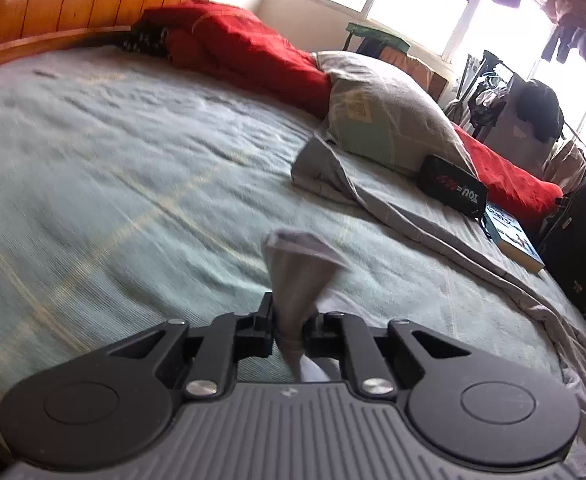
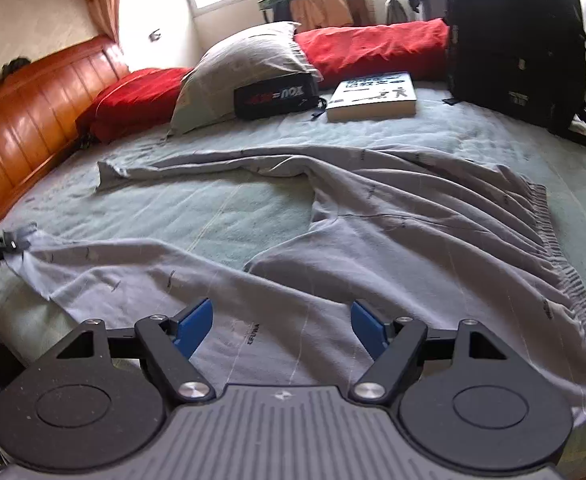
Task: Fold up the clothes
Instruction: 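Grasp a pant leg cuff with the left gripper and pull it straight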
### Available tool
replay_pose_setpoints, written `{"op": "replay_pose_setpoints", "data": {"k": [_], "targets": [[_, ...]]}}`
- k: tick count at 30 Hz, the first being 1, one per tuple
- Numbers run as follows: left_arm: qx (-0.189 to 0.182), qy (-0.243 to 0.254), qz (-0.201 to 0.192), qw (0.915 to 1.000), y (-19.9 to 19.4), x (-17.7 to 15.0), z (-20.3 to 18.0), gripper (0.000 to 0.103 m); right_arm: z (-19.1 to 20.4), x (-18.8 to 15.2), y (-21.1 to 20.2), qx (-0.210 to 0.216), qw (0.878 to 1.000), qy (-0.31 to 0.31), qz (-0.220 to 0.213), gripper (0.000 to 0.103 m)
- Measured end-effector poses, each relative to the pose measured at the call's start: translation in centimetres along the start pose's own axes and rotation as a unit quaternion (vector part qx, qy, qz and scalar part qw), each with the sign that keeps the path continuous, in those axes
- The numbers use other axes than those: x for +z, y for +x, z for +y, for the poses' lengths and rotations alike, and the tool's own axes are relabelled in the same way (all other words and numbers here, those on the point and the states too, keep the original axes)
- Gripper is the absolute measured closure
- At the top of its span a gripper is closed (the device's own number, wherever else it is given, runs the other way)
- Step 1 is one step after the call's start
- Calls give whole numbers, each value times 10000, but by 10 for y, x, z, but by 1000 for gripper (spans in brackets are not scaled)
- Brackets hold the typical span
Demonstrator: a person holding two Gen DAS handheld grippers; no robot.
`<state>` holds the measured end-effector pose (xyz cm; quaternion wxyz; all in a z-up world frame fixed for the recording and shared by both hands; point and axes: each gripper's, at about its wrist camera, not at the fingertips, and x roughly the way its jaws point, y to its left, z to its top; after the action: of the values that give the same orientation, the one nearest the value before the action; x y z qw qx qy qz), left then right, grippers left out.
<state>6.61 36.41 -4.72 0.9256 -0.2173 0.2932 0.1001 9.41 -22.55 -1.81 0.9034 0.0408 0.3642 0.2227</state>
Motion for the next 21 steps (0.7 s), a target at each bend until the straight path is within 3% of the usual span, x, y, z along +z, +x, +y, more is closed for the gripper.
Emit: {"op": "replay_pose_setpoints", "data": {"k": [7, 12, 14, 18, 21], "targets": [[199, -29, 20, 9998, -14, 12, 15, 97, 18, 0, 8, 92, 9994, -326, 90, 23], [280, -49, -4, 9996, -19, 18, 24, 96, 41, -4, 19, 183, 9939, -1072, 205, 24], [364, 12, 129, 9993, -16, 14, 26, 96, 52, -8, 25, 270, 9896, -1383, 289, 30], [492, -88, 381, 9980, -7, 3, 33, 96, 77, -24, 35, 640, 9719, -2196, 549, 64], [564, -131, 497, 9971, 0, -3, 36, 96, 93, -38, 39, 952, 9527, -2803, 685, 71]]}}
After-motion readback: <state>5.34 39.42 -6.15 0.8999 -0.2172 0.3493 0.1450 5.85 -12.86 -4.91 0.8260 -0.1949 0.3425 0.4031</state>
